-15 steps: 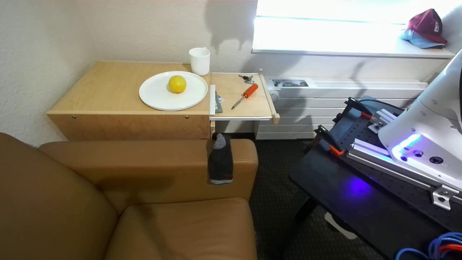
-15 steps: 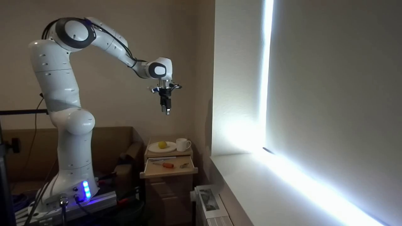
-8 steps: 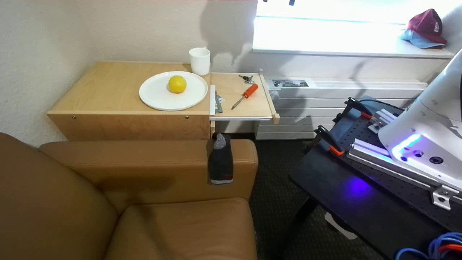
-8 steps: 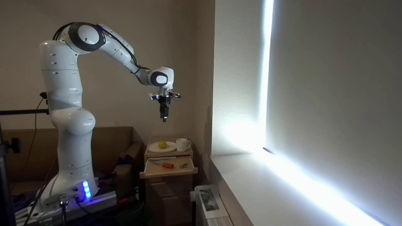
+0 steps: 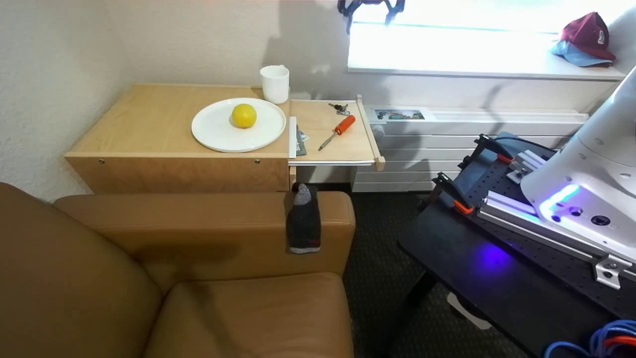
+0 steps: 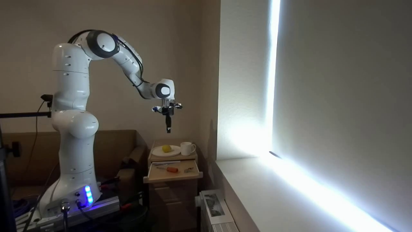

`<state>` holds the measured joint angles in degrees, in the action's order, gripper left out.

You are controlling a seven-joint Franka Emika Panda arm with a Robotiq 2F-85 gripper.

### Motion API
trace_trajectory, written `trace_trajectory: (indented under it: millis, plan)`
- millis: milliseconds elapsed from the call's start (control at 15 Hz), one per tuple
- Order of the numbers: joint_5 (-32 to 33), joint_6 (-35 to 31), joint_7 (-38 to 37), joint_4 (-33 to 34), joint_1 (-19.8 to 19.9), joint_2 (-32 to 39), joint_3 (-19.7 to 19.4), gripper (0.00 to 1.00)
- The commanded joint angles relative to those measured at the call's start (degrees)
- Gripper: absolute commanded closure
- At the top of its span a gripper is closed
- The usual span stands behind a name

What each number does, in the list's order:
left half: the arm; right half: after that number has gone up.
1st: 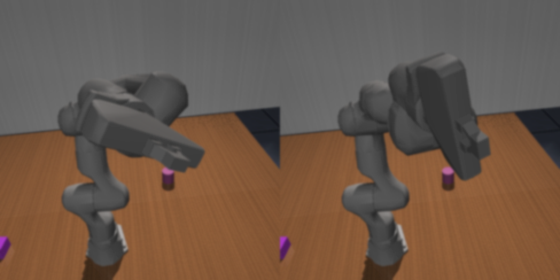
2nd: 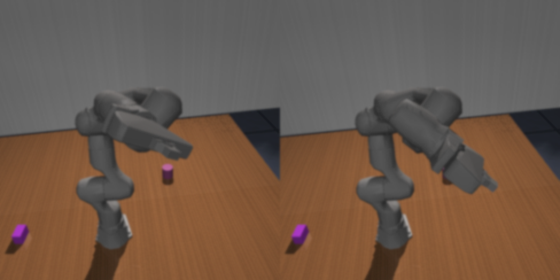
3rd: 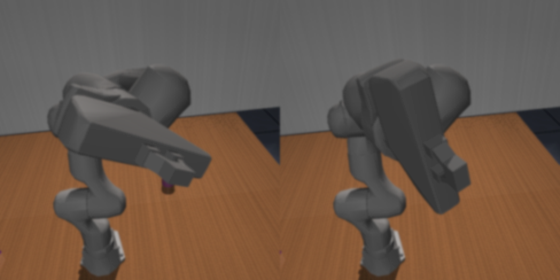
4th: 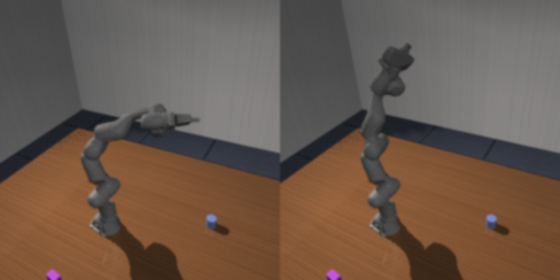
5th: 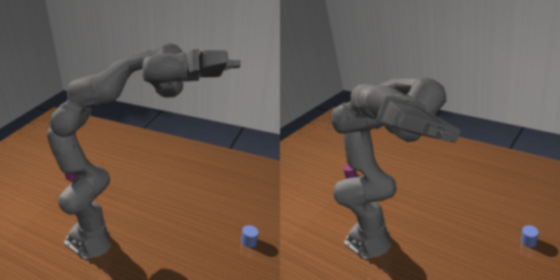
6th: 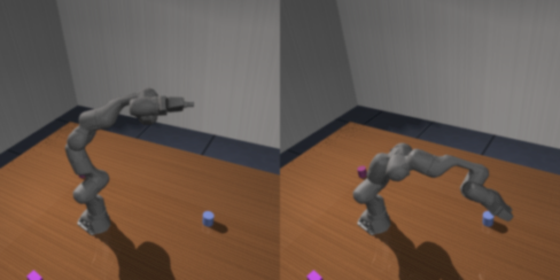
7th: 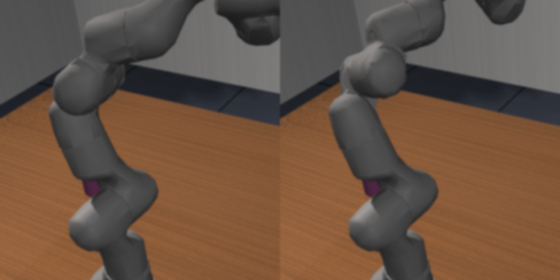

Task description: Take the keys from the open drawer and place them on the window sill

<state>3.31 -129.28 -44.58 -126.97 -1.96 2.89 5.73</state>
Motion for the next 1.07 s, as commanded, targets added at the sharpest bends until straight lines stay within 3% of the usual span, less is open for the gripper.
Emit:
trace_trajectory:
  millis: [0, 467, 600, 667, 1000]
  plan:
    - [3.74, -4.79, -11.68, 5.72, -3.03, 12.45, -1.48, 0.0]
    - [-2.87, -9.34, -24.1, 13.83, -3.92, 25.39, -9.28, 0.0]
    - [-6.29, -8.16, -24.6, 15.5, -2.95, 27.17, -9.48, 0.0]
    - [-4.39, -8.61, -23.1, 13.19, -4.04, 25.12, -10.0, 0.0]
    - [-4.6, -8.73, -26.45, 16.76, -4.84, 29.77, -11.24, 0.0]
